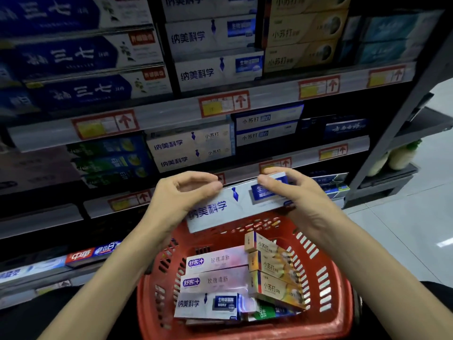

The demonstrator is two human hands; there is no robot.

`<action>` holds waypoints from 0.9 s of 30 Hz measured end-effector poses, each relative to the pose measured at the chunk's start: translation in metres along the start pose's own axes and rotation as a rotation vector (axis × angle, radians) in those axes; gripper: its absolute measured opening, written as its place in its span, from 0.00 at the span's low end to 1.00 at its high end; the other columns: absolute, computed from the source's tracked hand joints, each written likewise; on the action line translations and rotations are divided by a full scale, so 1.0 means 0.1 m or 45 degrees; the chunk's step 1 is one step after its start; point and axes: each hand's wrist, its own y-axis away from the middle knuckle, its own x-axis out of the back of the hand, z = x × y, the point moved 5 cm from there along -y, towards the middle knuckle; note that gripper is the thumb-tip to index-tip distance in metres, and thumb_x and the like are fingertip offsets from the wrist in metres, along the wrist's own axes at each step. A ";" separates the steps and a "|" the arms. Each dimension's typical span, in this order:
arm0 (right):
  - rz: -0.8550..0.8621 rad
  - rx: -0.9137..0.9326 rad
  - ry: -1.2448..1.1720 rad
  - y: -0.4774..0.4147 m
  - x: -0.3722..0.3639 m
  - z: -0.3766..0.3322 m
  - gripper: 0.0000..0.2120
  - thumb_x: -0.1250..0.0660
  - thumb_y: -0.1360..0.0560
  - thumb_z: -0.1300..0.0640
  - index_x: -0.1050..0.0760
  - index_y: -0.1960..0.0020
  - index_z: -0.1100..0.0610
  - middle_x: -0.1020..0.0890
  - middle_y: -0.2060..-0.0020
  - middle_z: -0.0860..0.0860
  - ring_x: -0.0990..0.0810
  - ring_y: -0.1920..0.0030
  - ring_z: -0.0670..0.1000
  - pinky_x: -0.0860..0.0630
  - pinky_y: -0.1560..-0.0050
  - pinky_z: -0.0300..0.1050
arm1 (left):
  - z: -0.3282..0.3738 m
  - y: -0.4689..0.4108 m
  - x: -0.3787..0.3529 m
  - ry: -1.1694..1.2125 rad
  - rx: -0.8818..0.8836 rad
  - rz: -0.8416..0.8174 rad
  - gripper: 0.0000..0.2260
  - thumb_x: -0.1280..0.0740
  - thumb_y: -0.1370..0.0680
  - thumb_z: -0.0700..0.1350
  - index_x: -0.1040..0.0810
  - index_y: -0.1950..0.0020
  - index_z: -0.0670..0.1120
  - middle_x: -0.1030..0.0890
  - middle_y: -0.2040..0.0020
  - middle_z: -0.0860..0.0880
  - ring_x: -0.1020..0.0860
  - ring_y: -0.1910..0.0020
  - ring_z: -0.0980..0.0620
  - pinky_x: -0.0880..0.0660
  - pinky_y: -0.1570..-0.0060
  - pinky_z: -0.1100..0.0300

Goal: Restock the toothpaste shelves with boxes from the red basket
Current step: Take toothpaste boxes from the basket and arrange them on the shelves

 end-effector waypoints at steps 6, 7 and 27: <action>0.114 0.035 -0.210 -0.06 0.08 -0.07 0.17 0.22 0.32 0.52 0.18 0.47 0.59 0.12 0.52 0.57 0.13 0.52 0.53 0.16 0.51 0.50 | -0.08 -0.02 0.11 0.236 0.163 0.084 0.14 0.26 0.23 0.48 0.18 0.38 0.48 0.13 0.46 0.48 0.15 0.44 0.49 0.21 0.37 0.47; 0.138 0.042 -0.235 -0.07 0.09 -0.08 0.16 0.22 0.32 0.52 0.18 0.48 0.59 0.12 0.51 0.57 0.13 0.50 0.54 0.16 0.49 0.51 | -0.10 -0.01 0.09 0.254 0.193 0.048 0.15 0.27 0.23 0.48 0.18 0.37 0.48 0.13 0.45 0.48 0.15 0.44 0.49 0.21 0.38 0.48; 0.168 0.076 -0.272 -0.11 0.19 -0.07 0.23 0.23 0.30 0.52 0.20 0.36 0.53 0.13 0.46 0.57 0.14 0.43 0.57 0.17 0.43 0.57 | -0.19 -0.01 0.01 0.204 0.204 0.010 0.15 0.26 0.23 0.45 0.18 0.37 0.50 0.12 0.47 0.49 0.15 0.44 0.50 0.22 0.39 0.55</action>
